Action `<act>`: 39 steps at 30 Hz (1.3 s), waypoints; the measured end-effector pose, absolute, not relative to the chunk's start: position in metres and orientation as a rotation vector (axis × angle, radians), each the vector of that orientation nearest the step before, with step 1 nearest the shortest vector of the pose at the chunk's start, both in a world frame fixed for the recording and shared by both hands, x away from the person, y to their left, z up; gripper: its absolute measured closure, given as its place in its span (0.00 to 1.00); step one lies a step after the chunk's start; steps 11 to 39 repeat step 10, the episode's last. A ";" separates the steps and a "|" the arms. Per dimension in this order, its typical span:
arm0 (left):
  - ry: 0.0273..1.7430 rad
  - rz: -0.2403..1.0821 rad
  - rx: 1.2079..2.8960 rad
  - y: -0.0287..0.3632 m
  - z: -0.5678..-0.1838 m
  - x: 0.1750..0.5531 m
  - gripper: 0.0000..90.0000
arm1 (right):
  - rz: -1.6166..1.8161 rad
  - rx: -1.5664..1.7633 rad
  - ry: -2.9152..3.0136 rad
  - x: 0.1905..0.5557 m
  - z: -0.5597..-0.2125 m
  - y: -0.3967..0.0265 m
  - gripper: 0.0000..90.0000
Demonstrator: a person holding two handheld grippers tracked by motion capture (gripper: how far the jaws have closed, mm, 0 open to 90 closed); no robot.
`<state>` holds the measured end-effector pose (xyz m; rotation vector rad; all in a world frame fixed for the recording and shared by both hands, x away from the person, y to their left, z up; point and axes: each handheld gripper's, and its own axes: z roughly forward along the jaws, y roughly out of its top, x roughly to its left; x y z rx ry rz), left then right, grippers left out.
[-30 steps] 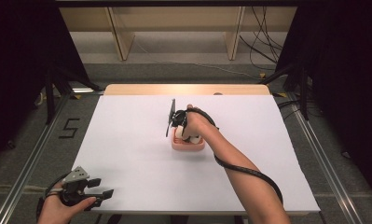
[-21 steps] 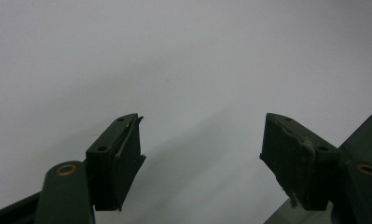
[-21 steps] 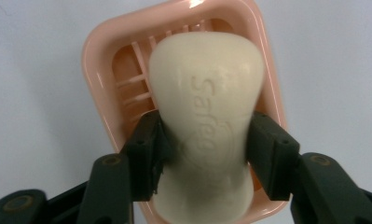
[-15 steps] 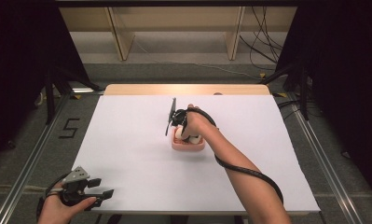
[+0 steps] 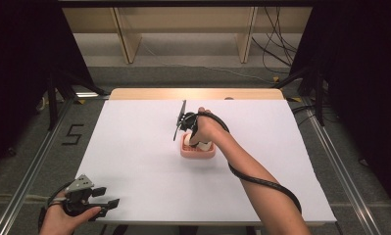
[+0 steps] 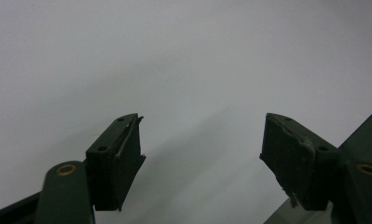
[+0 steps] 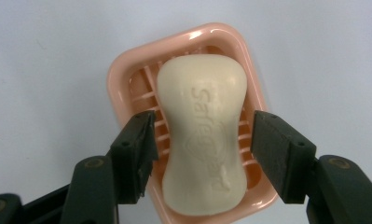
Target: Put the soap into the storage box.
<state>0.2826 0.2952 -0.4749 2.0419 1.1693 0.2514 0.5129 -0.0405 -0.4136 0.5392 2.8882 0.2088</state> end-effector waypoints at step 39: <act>1.160 0.245 2.043 0.295 -0.473 0.282 0.31 | 0.457 0.873 2.787 0.441 -0.409 -0.088 0.41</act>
